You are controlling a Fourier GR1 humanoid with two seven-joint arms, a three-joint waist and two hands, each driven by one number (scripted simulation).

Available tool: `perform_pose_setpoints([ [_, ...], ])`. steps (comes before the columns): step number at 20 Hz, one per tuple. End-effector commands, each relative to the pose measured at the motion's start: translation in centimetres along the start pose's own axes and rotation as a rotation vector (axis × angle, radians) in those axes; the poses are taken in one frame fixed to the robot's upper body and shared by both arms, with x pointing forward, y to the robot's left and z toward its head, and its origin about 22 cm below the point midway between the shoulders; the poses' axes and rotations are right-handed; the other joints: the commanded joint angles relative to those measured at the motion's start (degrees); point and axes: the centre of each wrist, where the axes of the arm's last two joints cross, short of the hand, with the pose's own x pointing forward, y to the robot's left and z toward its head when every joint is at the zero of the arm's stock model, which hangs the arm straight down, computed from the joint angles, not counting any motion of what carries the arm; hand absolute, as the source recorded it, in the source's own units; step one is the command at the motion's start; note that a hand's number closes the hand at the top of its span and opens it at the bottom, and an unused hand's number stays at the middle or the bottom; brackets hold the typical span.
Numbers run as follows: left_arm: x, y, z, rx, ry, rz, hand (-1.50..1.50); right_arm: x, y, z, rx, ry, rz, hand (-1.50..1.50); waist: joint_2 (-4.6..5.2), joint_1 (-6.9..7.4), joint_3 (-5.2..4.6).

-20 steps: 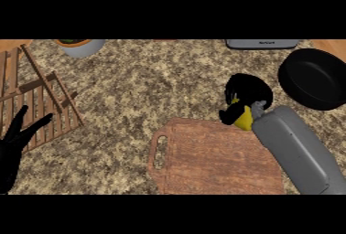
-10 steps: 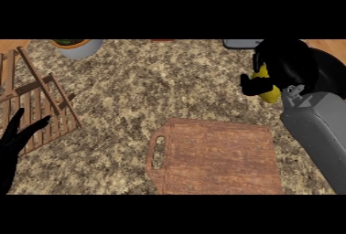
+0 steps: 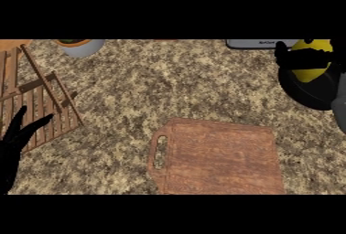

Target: Pick the lemon from the cutting board and place it in the pot

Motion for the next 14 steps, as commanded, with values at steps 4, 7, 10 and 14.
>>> perform_pose_setpoints([
  [4, -1.8, -3.8, -0.6, -0.083, 0.029, 0.007, 0.0, -3.7, -1.7, -2.9, -0.094, 0.024, -0.09, 1.5, 0.86, 0.14, -0.72],
  [7, -0.1, -4.1, -1.1, -0.074, 0.014, 0.002, 0.0, -5.9, -2.5, -5.3, -0.099, 0.035, -0.1, 1.5, 0.99, 0.67, -0.7],
  [10, -1.0, -1.9, -2.1, -0.072, 0.03, 0.023, 0.0, -6.2, -0.4, -5.5, -0.092, 0.035, -0.112, 1.5, 0.89, 0.5, -0.73],
  [14, -0.8, -1.3, -1.3, -0.076, 0.015, 0.008, 0.0, -11.0, -1.3, -8.5, -0.099, 0.072, -0.071, 1.5, 1.19, 1.54, -0.69],
])
